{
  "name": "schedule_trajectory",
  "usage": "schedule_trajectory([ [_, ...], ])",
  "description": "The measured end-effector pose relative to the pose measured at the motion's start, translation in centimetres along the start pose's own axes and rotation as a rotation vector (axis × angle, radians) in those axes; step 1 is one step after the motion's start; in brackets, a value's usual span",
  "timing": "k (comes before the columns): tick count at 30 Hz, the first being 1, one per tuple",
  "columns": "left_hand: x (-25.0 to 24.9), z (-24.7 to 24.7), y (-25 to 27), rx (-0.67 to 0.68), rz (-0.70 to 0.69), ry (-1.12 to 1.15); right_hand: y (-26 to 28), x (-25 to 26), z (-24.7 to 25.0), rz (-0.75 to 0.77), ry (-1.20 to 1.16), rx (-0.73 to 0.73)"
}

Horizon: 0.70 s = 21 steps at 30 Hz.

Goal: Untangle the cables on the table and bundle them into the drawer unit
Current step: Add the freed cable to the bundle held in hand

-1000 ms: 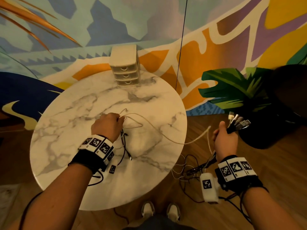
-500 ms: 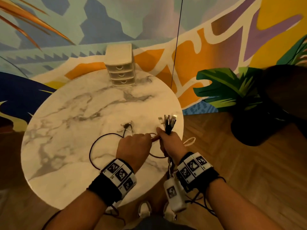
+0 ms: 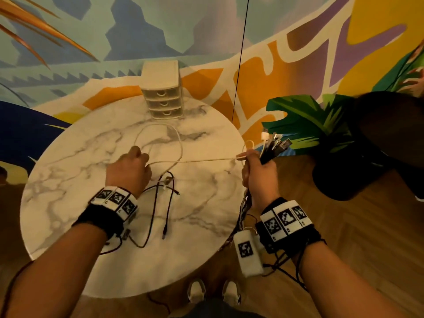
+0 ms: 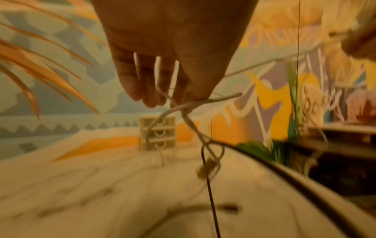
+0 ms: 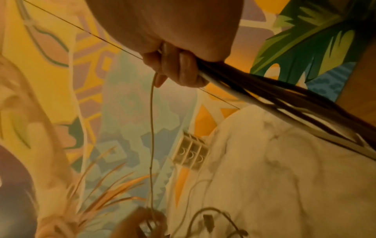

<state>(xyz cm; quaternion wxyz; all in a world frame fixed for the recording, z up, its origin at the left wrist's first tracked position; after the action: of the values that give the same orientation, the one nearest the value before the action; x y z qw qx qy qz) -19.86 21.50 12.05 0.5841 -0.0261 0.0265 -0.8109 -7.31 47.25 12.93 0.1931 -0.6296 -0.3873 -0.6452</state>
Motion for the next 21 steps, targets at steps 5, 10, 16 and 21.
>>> schedule_trajectory([
  [5, 0.9, -6.4, 3.8, 0.346, -0.054, -0.089, 0.1, -0.1, 0.2, 0.051, 0.029, 0.058],
  [10, 5.2, -0.1, -0.2, -0.134, 0.168, 0.209, -0.6, 0.0, 1.4, 0.039, -0.112, -0.113],
  [16, 6.0, -4.9, 2.1, 0.259, 0.128, 0.161, -1.9, 0.1, 2.8, 0.035, -0.215, -0.161],
  [21, 6.2, -2.9, 2.2, 0.114, 0.197, 0.262, -1.2, -1.6, 2.9, -0.017, -0.114, -0.126],
])
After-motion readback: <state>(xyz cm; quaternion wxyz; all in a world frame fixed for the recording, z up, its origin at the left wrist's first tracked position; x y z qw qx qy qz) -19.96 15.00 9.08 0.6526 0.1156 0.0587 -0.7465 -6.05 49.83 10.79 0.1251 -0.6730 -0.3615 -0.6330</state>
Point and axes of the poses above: each hand's wrist, its own y-axis away from the middle knuckle, its own z-axis out of the back of the hand, x = y × z, the point moved 4 cm from there along -y, towards the middle knuckle, and after that the axes turned 2 degrees about z, right-handed, at the moved point
